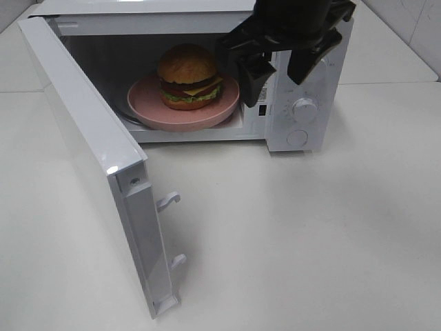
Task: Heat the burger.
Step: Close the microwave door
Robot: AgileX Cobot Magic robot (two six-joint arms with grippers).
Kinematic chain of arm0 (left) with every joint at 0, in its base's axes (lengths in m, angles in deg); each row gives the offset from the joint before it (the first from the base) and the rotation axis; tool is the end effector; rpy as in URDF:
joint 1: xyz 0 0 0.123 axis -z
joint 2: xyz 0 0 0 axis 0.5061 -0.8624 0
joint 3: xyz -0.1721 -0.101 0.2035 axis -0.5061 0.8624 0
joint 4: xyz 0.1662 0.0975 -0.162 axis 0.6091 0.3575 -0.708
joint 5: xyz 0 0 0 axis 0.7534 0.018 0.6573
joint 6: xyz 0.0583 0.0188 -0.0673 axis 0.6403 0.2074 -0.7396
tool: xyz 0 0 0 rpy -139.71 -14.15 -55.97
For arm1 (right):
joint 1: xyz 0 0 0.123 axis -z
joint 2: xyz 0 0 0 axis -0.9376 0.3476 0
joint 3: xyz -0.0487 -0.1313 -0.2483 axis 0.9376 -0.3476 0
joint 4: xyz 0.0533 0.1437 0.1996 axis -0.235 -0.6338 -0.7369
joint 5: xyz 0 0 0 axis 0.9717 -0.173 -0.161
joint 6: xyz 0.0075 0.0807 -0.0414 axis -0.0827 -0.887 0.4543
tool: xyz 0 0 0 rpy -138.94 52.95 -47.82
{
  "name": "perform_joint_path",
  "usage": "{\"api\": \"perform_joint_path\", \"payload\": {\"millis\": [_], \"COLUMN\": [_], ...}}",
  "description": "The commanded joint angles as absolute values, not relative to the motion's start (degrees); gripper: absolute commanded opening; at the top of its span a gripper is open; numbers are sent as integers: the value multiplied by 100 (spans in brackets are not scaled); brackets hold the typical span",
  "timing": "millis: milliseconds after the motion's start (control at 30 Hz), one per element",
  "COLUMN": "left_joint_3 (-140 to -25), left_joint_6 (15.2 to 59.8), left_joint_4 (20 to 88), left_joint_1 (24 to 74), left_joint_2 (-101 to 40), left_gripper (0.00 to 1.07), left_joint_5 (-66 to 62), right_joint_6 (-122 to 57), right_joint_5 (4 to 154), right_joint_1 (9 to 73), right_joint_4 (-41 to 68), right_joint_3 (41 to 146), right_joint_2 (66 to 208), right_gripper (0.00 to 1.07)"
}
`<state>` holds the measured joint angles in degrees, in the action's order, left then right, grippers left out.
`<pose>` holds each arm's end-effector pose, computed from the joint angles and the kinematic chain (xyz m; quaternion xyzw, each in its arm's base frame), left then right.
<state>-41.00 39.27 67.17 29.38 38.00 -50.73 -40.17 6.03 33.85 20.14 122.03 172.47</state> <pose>-0.0048 -0.0020 0.2791 0.0338 0.8463 0.0186 0.5313 0.3177 0.2175 0.3101 -0.2863 0.9447 -0.0007 0.1601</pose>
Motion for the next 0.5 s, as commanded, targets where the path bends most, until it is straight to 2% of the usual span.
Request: {"api": "perform_joint_path", "payload": {"millis": [33,500], "left_joint_3": [-4094,-4094], "left_joint_6": [3922,3922], "left_joint_4": [6700,6700], "left_joint_1": [2920,2920], "left_joint_2": [3926,3926], "left_gripper": [0,0], "left_joint_5": [-5056,-5056], "right_joint_6": [-4160,-4452], "right_joint_5": [449,455], "right_joint_1": [3574,5499], "right_joint_4": [2106,2077], "right_joint_3": [11922,10576], "right_joint_2": [17035,15820], "right_gripper": [68,67]}}
